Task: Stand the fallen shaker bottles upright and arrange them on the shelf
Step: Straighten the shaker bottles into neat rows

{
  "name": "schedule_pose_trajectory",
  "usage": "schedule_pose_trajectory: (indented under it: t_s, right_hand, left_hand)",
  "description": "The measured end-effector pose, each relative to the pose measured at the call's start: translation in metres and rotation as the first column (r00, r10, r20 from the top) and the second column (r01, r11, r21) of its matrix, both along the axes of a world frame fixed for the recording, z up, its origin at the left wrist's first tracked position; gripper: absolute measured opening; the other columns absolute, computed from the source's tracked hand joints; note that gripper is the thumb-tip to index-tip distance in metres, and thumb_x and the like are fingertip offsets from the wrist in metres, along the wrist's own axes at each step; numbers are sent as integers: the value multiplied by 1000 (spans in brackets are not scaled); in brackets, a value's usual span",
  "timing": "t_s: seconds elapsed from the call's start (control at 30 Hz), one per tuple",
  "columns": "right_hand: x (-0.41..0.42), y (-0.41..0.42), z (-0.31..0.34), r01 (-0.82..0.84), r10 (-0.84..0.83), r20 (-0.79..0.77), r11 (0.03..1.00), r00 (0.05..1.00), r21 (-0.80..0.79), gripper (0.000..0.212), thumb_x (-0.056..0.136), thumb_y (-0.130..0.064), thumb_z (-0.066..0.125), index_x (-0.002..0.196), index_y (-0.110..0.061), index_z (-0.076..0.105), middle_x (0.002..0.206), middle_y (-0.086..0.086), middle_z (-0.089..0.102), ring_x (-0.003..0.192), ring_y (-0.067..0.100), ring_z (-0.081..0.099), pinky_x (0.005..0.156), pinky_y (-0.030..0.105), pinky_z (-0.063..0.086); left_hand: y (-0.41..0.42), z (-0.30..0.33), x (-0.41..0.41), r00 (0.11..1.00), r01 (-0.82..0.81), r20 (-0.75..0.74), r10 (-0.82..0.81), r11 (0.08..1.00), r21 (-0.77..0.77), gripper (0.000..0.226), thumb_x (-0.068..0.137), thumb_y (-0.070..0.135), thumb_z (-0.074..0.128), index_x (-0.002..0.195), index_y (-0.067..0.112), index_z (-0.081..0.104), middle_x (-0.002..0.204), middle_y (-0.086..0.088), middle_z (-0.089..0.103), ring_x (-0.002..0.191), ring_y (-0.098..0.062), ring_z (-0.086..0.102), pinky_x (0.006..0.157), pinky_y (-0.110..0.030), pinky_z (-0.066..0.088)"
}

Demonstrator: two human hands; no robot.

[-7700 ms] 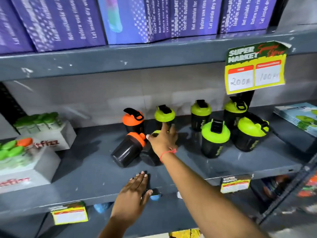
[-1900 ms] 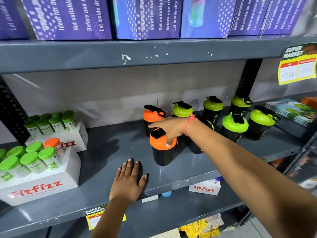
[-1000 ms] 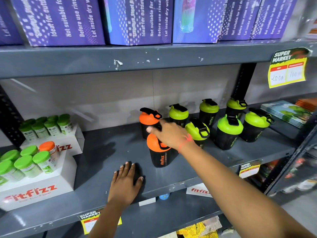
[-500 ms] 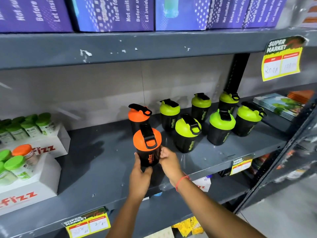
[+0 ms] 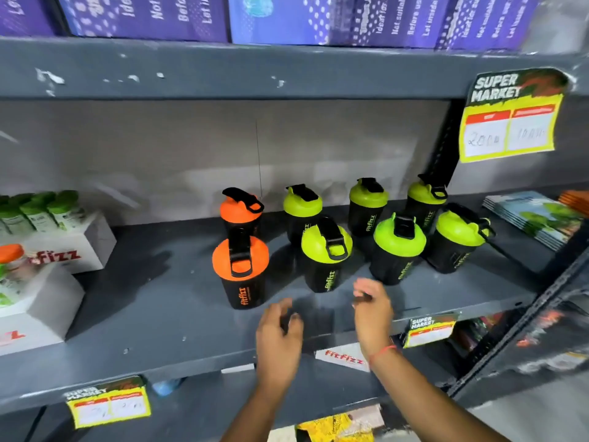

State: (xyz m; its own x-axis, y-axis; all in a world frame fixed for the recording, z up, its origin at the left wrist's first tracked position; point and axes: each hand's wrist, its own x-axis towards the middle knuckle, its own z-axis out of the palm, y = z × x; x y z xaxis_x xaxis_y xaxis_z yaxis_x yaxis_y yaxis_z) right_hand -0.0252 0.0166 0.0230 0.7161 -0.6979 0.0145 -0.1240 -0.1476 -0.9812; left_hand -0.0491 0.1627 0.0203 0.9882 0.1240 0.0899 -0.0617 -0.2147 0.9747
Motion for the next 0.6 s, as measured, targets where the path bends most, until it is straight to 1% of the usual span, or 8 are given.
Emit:
schedule_pose_trajectory:
  t_s: [0.07, 0.13, 0.17, 0.23, 0.33, 0.47, 0.53, 0.6]
  right_hand:
    - [14, -12, 2, -154, 151, -89, 988, 985, -25, 53, 75, 18, 45, 120, -7, 57, 121, 15, 62, 114, 30, 56, 97, 36, 43]
    - [22, -16, 4, -383, 386, -98, 922, 917, 44, 70, 75, 18, 46, 138, -10, 39, 141, 11, 48, 124, 22, 47, 110, 40, 34]
    - [26, -17, 5, -475, 478, -85, 879, 874, 53, 73, 74, 18, 47, 140, -10, 35, 144, 11, 44, 125, 20, 45, 112, 42, 32]
    - [31, -16, 6, -589, 588, -103, 808, 802, 19, 71, 75, 13, 49, 139, -13, 36, 141, 11, 48, 127, 24, 47, 111, 44, 36]
    - [30, -18, 5, -640, 632, -162, 768, 758, 4, 71, 75, 9, 48, 140, -19, 34, 136, 12, 53, 124, 30, 50, 105, 45, 42]
    - [30, -31, 5, -714, 704, -174, 700, 689, 8, 71, 79, 9, 46, 141, -20, 31, 138, 11, 51, 122, 30, 51, 105, 44, 42]
    - [24, -40, 10, -694, 689, -176, 719, 704, 36, 71, 78, 13, 41, 143, -15, 30, 140, 7, 48, 128, 27, 46, 107, 35, 37]
    - [10, -53, 11, -628, 626, -106, 778, 772, 25, 60, 78, 18, 37, 129, -11, 48, 129, 11, 57, 122, 25, 53, 100, 25, 40]
  left_hand:
    - [-28, 6, 17, 994, 57, -96, -61, 998, -37, 51, 85, 2, 54, 134, 13, 42, 131, 0, 50, 126, -18, 45, 108, -33, 33]
    - [-49, 14, 32, 983, 84, -159, -95, 994, -74, 72, 84, 3, 55, 145, 15, 19, 137, 1, 41, 128, -13, 38, 106, -27, 28]
    - [-58, 18, 38, 980, 90, -169, -103, 992, -83, 78, 82, 4, 56, 146, 15, 13, 136, 3, 41, 126, -14, 39, 105, -26, 28]
    - [-69, 16, 44, 982, 98, -151, -113, 990, -102, 83, 72, 10, 55, 145, 13, 17, 139, -3, 46, 125, -21, 46, 109, -36, 33]
    - [-74, 12, 41, 989, 65, -126, -78, 992, -108, 82, 61, 12, 50, 140, 14, 30, 131, -15, 56, 120, -29, 52, 106, -50, 38]
    - [-72, 13, 41, 990, 40, -132, -56, 992, -117, 69, 70, 2, 54, 136, 12, 38, 130, -8, 57, 120, -24, 53, 107, -47, 38]
    - [-76, 12, 33, 984, -121, -147, 100, 982, -142, 61, 81, -6, 52, 138, 10, 36, 131, -1, 51, 120, -19, 50, 107, -37, 36]
    - [-84, 8, 17, 938, -342, -112, 329, 929, -143, 44, 86, -4, 51, 127, 9, 47, 117, -5, 57, 108, -20, 54, 95, -30, 38]
